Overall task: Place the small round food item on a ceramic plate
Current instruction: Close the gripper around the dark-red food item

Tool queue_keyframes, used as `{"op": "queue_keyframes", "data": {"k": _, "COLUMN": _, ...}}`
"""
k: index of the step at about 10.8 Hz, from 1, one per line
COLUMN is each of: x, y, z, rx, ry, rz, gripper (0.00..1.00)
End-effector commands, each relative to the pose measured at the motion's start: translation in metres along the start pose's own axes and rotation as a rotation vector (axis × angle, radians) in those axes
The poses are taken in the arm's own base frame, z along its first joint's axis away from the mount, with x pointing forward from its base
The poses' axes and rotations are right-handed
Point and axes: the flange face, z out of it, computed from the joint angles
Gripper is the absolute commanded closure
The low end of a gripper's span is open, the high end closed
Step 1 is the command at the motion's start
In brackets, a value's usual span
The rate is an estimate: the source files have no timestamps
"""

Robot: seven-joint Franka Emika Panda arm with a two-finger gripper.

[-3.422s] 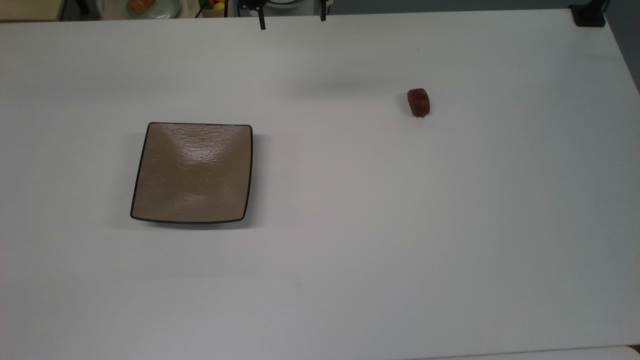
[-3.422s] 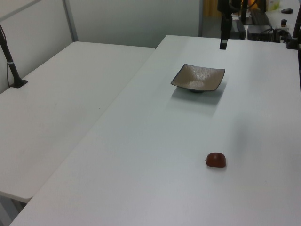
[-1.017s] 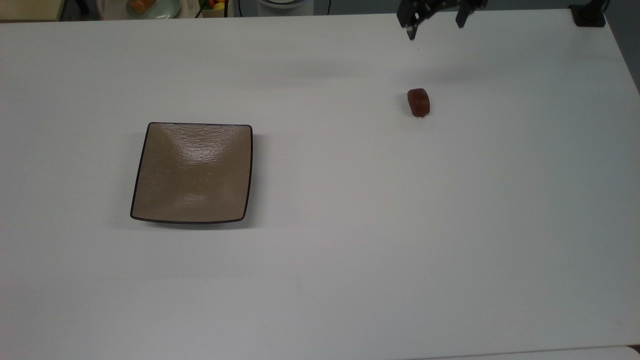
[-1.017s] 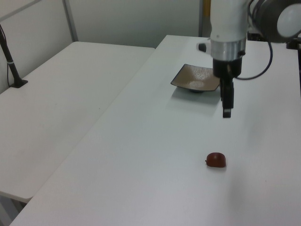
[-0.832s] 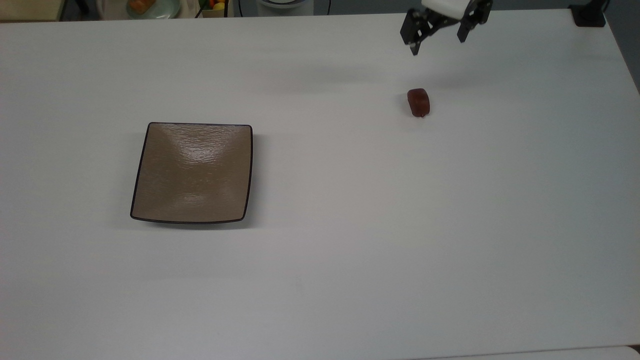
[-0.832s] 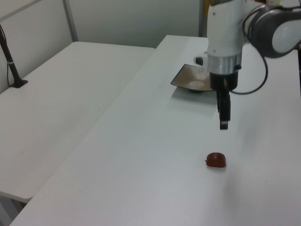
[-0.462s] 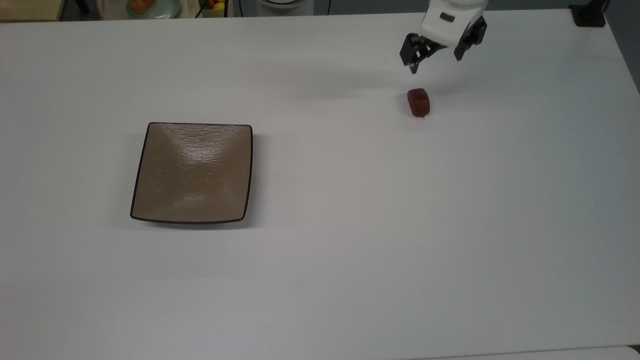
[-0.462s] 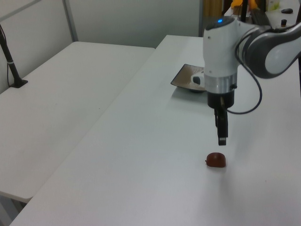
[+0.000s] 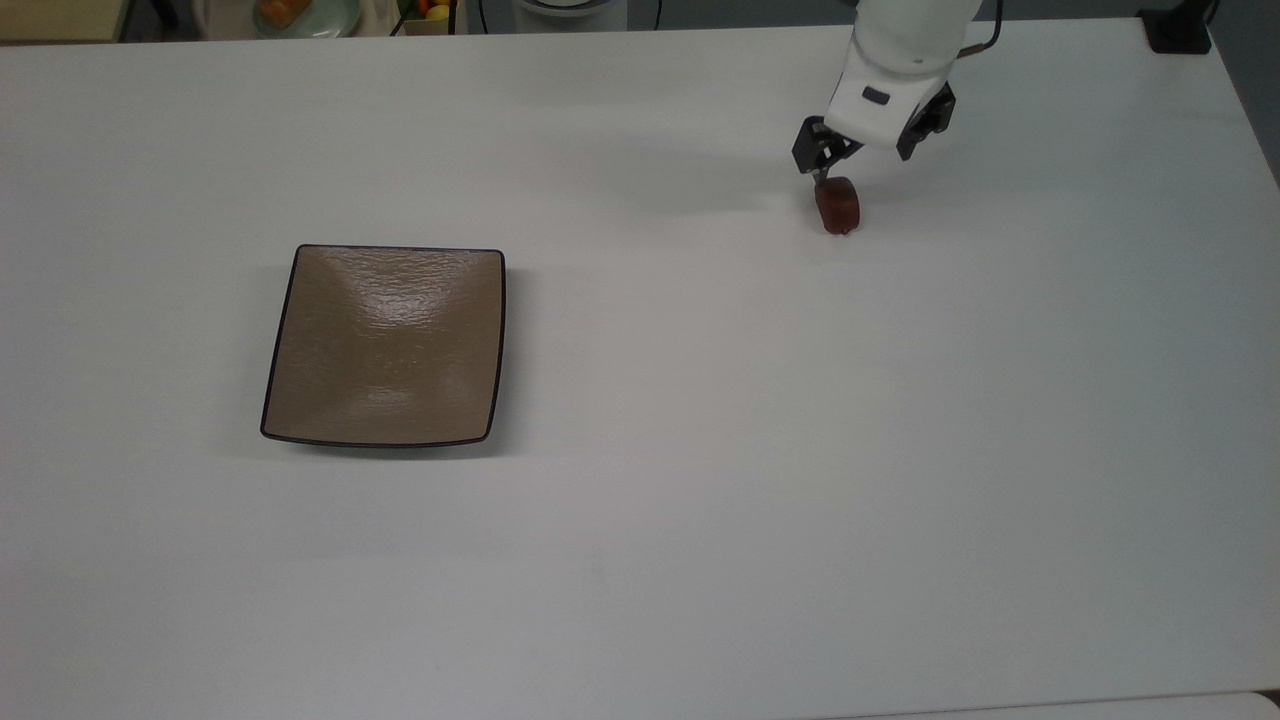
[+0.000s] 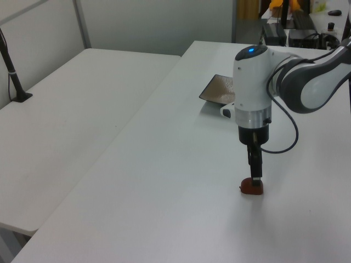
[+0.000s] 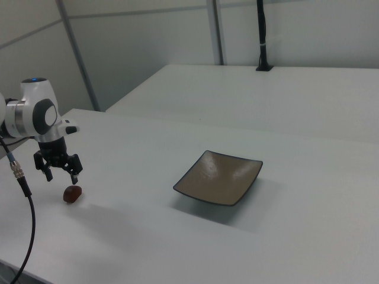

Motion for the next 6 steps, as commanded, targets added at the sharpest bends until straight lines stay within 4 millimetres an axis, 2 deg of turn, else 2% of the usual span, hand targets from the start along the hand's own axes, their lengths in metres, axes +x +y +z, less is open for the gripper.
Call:
{"op": "queue_keyframes", "data": {"k": 1, "x": 0.000, "y": 0.002, "z": 0.028, "rx": -0.036, "ry": 0.009, "rz": -0.017, "gripper": 0.00}}
{"op": "queue_keyframes", "data": {"k": 4, "x": 0.002, "y": 0.005, "z": 0.047, "rx": -0.051, "ry": 0.005, "rz": -0.034, "gripper": 0.00}}
{"op": "queue_keyframes", "data": {"k": 5, "x": 0.003, "y": 0.006, "z": 0.053, "rx": -0.061, "ry": 0.003, "rz": -0.045, "gripper": 0.05}}
{"op": "queue_keyframes", "data": {"k": 6, "x": 0.004, "y": 0.007, "z": 0.058, "rx": -0.071, "ry": 0.005, "rz": -0.056, "gripper": 0.15}}
